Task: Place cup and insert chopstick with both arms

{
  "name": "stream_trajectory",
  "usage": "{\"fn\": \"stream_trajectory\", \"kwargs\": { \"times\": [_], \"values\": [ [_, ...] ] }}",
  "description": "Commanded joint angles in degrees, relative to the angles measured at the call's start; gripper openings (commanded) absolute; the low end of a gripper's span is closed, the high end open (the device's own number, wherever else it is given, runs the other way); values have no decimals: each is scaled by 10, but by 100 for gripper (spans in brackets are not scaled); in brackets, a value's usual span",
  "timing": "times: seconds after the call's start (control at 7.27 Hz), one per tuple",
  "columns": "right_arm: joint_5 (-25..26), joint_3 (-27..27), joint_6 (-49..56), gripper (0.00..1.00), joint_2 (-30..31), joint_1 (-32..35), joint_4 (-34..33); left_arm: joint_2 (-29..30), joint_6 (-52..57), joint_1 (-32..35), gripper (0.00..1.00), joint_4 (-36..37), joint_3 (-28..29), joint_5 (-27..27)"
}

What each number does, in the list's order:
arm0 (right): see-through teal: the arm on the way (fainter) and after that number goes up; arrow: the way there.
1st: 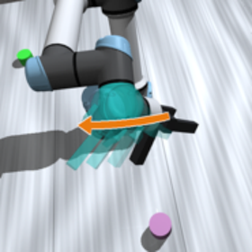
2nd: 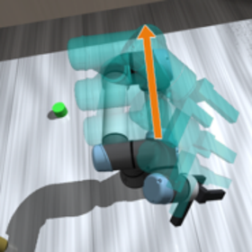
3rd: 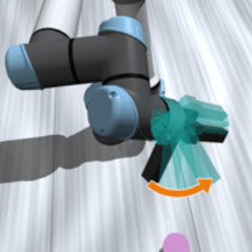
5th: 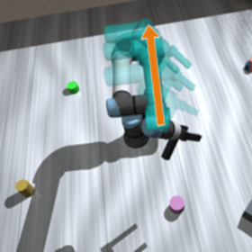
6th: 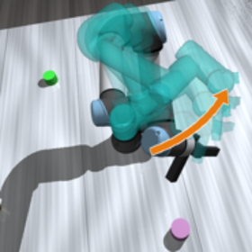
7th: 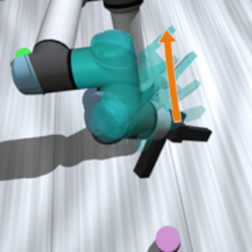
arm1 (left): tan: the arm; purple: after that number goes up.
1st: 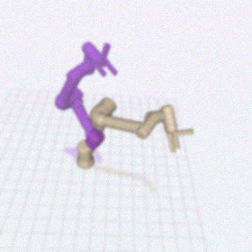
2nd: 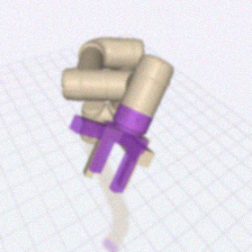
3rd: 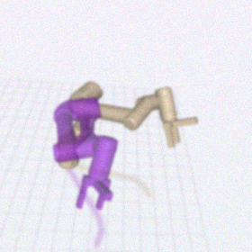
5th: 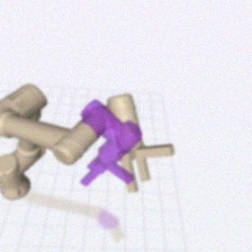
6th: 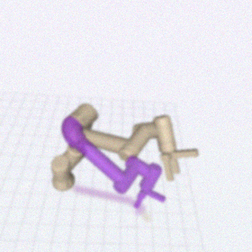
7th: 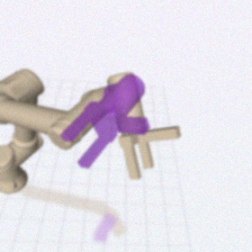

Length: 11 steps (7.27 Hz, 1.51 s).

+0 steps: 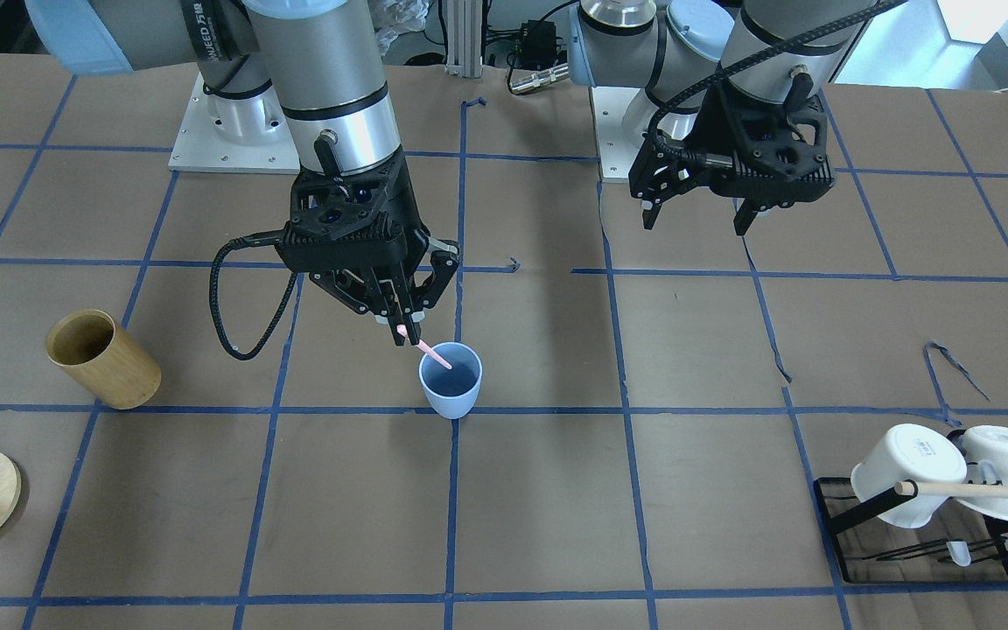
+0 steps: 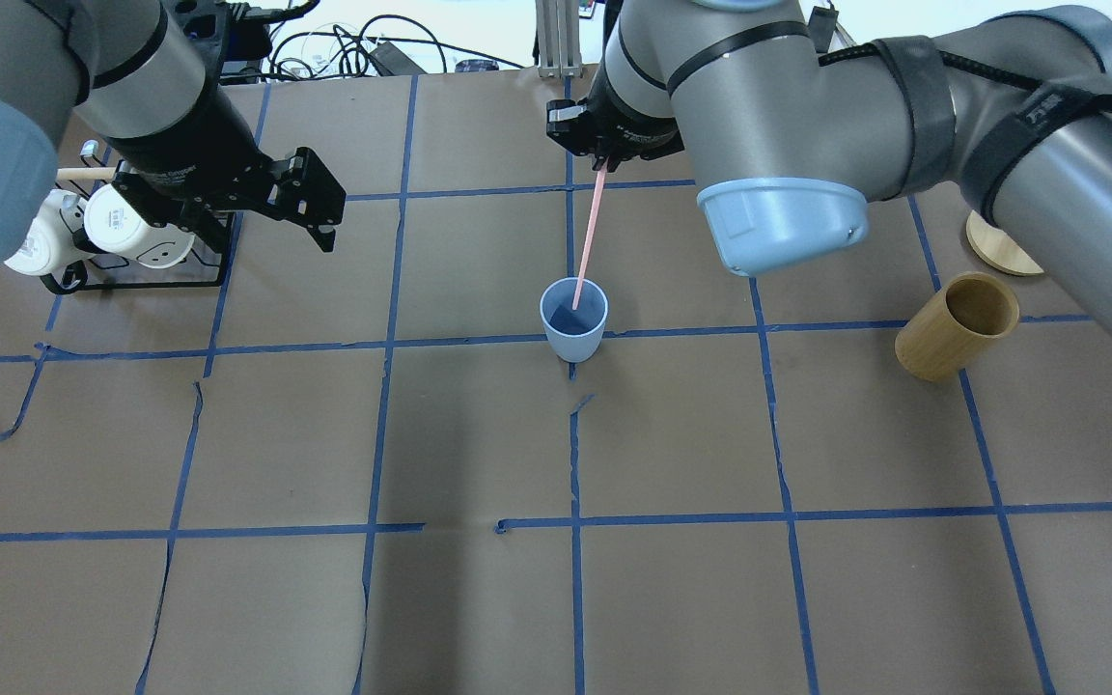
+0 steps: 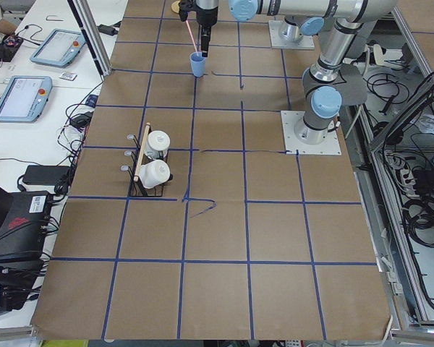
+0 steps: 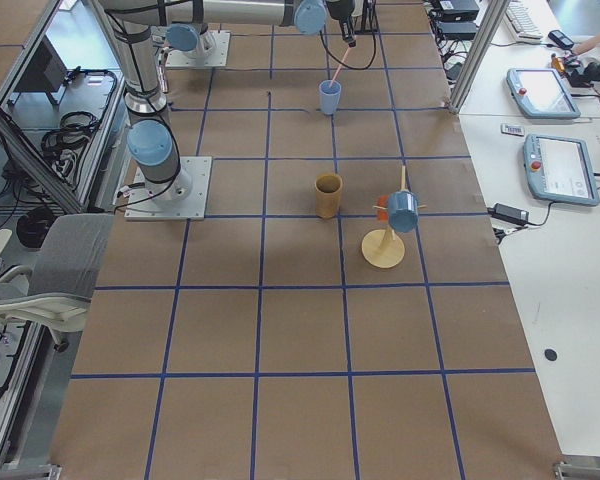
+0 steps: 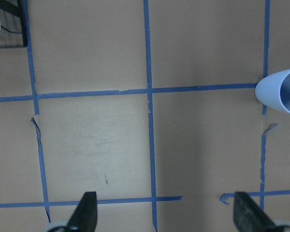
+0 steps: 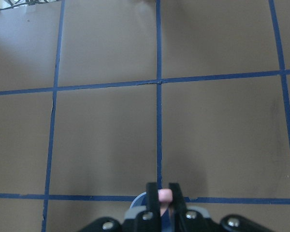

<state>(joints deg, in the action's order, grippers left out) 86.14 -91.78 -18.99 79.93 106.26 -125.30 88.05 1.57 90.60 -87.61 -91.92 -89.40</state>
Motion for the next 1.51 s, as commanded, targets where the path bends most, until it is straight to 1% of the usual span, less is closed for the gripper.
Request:
{"fn": "stream_trajectory", "kwargs": {
  "times": [0.0,0.14,0.28,0.41,0.55,0.69,0.83,0.96,1.1,1.24,1.38],
  "values": [
    [-1,-10,-28,71,1,0,-5,-2,0,-3,100,1,-2,0],
    [-2,-4,-29,84,1,0,-11,-2,1,-3,100,0,-2,0],
    [-1,-1,-30,91,4,0,-33,-3,1,-3,100,0,-3,0],
    [1,11,-19,98,7,-4,-24,-3,1,-2,100,-1,-3,0],
    [1,40,-17,100,6,-11,16,-4,1,-2,100,-2,-3,0],
    [-2,80,10,100,6,-35,111,-4,4,-2,100,-4,-4,0],
    [-8,111,20,100,7,-73,225,-6,4,-2,100,-5,-4,0],
    [-4,122,59,100,10,-101,305,-7,4,-2,100,-5,-4,0],
    [7,121,101,100,22,-122,384,-7,5,-2,100,-5,-4,0],
    [30,119,106,100,35,-145,432,-8,6,-2,100,-6,-4,-1],
    [32,114,99,100,36,-155,440,-9,7,-2,100,-6,-7,-1]
  ]
}}
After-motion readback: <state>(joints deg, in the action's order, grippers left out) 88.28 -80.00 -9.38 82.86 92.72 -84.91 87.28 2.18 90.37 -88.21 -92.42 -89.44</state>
